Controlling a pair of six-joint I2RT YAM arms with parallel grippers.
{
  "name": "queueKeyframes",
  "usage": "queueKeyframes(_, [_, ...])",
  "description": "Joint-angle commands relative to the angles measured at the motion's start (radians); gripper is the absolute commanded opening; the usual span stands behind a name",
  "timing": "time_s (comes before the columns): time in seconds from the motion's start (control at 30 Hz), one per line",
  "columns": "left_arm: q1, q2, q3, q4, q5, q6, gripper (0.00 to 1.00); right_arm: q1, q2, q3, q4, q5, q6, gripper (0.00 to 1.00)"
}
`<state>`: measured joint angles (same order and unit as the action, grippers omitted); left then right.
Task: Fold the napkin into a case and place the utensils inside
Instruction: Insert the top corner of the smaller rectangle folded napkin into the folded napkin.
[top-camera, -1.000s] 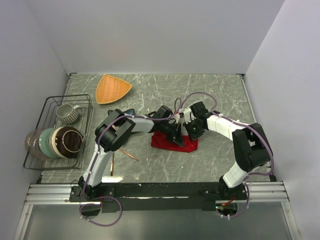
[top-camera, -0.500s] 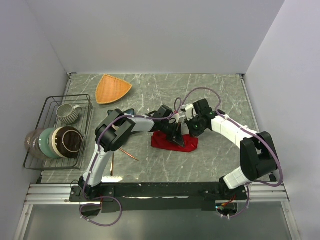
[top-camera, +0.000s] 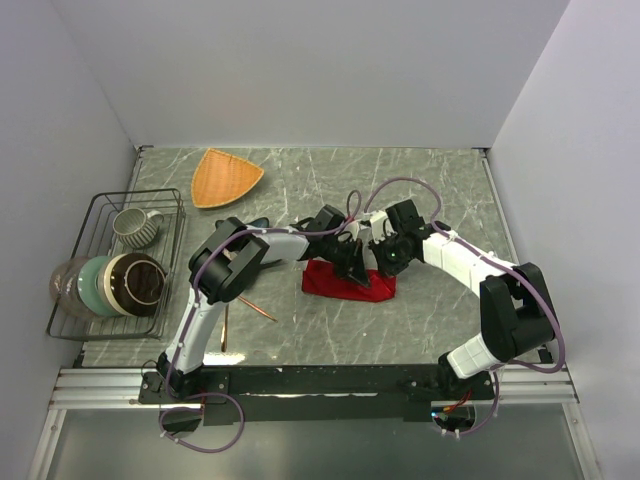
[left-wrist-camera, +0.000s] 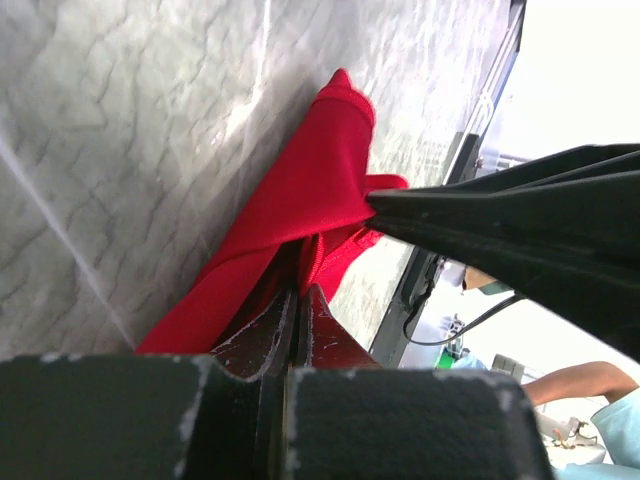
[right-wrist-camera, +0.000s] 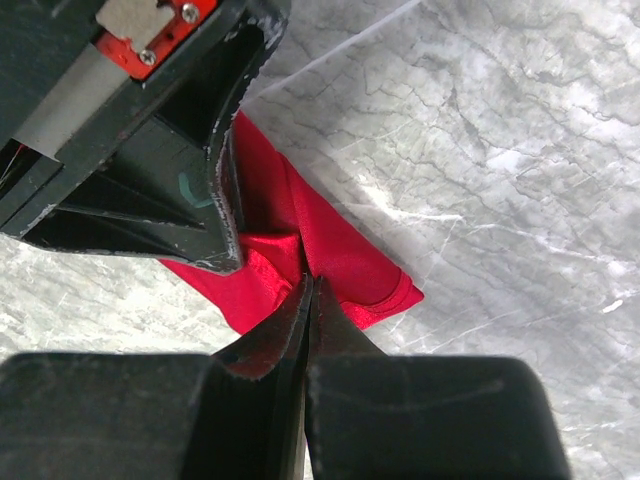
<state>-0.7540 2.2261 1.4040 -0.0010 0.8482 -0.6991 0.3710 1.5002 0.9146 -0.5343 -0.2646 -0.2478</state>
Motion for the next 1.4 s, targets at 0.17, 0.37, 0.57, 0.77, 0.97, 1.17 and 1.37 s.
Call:
queueKeyframes(0.17, [0.004, -0.045, 0.078, 0.059, 0.009, -0.028, 0.01, 0.008, -0.028, -0.006, 0.02, -0.027, -0.005, 0.0])
queueKeyframes(0.37, [0.004, 0.027, 0.101, 0.024, -0.015, -0.045, 0.01, 0.009, -0.041, -0.002, 0.02, -0.024, 0.001, 0.0])
queueKeyframes(0.57, [0.005, 0.061, 0.075, -0.033, -0.06, -0.023, 0.01, 0.008, -0.073, 0.001, 0.011, -0.015, -0.001, 0.0])
queueKeyframes(0.77, [0.008, 0.066, 0.053, -0.051, -0.098, -0.036, 0.01, 0.006, -0.08, 0.003, 0.007, -0.015, -0.008, 0.0])
queueKeyframes(0.97, [0.015, 0.07, 0.062, -0.051, -0.112, -0.057, 0.01, 0.009, -0.084, -0.011, -0.001, -0.058, -0.013, 0.0])
queueKeyframes(1.17, [0.013, 0.067, 0.079, -0.047, -0.109, -0.069, 0.01, 0.014, -0.051, -0.025, 0.008, -0.07, -0.011, 0.0])
queueKeyframes(1.37, [0.018, 0.049, 0.059, 0.028, -0.04, -0.094, 0.01, 0.023, 0.001, -0.025, 0.04, -0.019, 0.004, 0.0])
